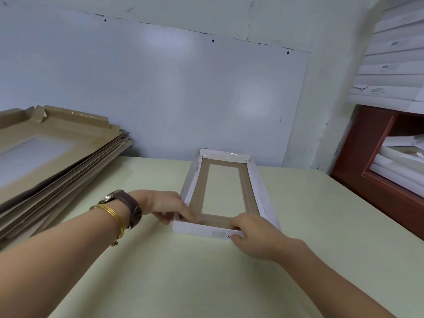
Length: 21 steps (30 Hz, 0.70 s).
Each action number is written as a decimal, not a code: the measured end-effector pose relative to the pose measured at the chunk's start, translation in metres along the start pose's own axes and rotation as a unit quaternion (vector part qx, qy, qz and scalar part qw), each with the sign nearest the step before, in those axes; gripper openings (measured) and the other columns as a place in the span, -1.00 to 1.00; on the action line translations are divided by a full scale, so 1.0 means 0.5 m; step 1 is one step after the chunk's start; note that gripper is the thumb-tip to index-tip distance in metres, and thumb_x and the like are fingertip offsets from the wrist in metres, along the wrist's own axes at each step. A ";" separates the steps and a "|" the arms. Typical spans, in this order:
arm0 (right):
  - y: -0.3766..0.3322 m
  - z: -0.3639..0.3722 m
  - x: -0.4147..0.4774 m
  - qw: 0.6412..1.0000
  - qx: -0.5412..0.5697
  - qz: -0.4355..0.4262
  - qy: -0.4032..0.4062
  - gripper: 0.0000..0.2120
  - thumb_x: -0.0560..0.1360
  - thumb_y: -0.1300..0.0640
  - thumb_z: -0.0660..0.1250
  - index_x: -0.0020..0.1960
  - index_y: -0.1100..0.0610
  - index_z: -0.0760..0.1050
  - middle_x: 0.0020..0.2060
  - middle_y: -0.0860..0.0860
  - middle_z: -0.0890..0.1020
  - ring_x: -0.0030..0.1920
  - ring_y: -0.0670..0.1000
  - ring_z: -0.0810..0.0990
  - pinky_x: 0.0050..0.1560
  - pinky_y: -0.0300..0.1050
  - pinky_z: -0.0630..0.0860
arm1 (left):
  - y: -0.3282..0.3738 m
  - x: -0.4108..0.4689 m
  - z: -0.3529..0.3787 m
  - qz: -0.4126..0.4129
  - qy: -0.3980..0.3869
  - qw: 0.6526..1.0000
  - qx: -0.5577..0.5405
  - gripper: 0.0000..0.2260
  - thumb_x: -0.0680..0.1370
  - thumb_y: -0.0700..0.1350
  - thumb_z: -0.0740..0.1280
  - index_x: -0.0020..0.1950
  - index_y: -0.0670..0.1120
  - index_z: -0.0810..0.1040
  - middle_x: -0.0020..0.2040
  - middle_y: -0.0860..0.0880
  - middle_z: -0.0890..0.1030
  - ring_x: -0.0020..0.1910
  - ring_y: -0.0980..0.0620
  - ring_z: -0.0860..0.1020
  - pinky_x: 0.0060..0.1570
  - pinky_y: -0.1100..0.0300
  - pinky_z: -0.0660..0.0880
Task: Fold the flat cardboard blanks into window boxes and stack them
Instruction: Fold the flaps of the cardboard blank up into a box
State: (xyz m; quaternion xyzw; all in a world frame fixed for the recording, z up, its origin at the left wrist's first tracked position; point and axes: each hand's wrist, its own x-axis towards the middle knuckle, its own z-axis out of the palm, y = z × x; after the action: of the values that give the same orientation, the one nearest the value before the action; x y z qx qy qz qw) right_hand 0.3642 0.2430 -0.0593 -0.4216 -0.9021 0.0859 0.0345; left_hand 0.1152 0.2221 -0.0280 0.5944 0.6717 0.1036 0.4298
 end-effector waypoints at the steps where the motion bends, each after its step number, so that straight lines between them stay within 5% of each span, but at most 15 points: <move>1: 0.013 -0.002 -0.009 1.000 -0.006 0.007 0.004 -0.84 0.51 0.17 0.14 -0.17 0.21 0.43 -0.21 0.08 0.51 -0.20 0.09 0.48 -0.22 0.00 0.41 | -0.002 -0.007 -0.002 0.008 -0.010 1.000 0.008 -0.66 0.25 0.14 0.53 -0.15 -0.05 0.64 -0.25 0.08 0.49 -0.22 0.07 0.44 -0.17 0.32 0.48; 3: 0.034 -0.003 -0.027 1.000 -0.013 0.012 0.016 -0.83 0.51 0.16 0.15 -0.23 0.18 0.35 -0.30 0.05 0.44 -0.28 0.05 0.39 -0.28 -0.04 0.29 | -0.003 -0.013 0.001 0.025 -0.012 0.998 0.057 -0.63 0.24 0.09 0.56 -0.05 -0.07 0.66 -0.21 0.08 0.52 -0.19 0.11 0.47 -0.13 0.35 0.46; 8: 0.052 0.012 -0.055 0.997 -0.032 0.002 0.072 -0.77 0.54 0.16 0.14 -0.27 0.11 0.20 -0.35 -0.06 0.30 -0.27 0.00 0.30 -0.27 -0.06 0.21 | -0.017 -0.003 0.023 0.079 0.104 0.973 0.193 -0.86 0.41 -0.02 0.50 -0.16 -0.03 0.61 -0.30 0.13 0.52 -0.35 0.23 0.45 -0.42 0.51 0.30; 12: 0.060 0.015 -0.069 0.993 -0.042 0.003 0.114 -0.82 0.57 0.10 0.15 -0.21 0.08 0.30 -0.29 -0.06 0.40 -0.18 0.01 0.39 -0.16 -0.07 0.31 | -0.036 -0.003 0.034 0.095 0.133 0.970 0.181 -0.87 0.44 -0.05 0.46 -0.21 -0.10 0.62 -0.27 0.03 0.53 -0.29 0.12 0.46 -0.36 0.42 0.33; 17: 0.095 0.006 -0.094 0.980 -0.142 0.050 0.131 -0.73 0.57 0.04 0.08 -0.30 0.02 0.22 -0.35 -0.08 0.37 -0.19 -0.04 0.41 -0.01 -0.10 0.14 | -0.043 -0.004 0.039 0.094 0.142 0.969 0.177 -0.78 0.46 -0.08 0.43 -0.32 -0.13 0.50 -0.32 0.00 0.44 -0.34 0.06 0.38 -0.37 0.30 0.29; 21: 0.112 0.006 -0.101 0.988 -0.104 0.042 0.107 -0.71 0.59 0.06 0.14 -0.30 0.04 0.21 -0.32 -0.07 0.36 -0.17 0.00 0.40 -0.24 -0.11 0.21 | -0.045 0.002 0.051 0.098 0.164 0.965 0.182 -0.74 0.47 -0.07 0.42 -0.31 -0.15 0.44 -0.33 -0.03 0.40 -0.33 0.02 0.34 -0.37 0.25 0.25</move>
State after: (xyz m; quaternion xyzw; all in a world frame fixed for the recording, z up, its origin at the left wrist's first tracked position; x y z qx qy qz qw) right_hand 0.4385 0.2395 -0.0720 -0.4668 -0.8789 -0.0531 0.0831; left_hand 0.1172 0.2076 -0.0587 0.7002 0.6791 0.1172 0.1865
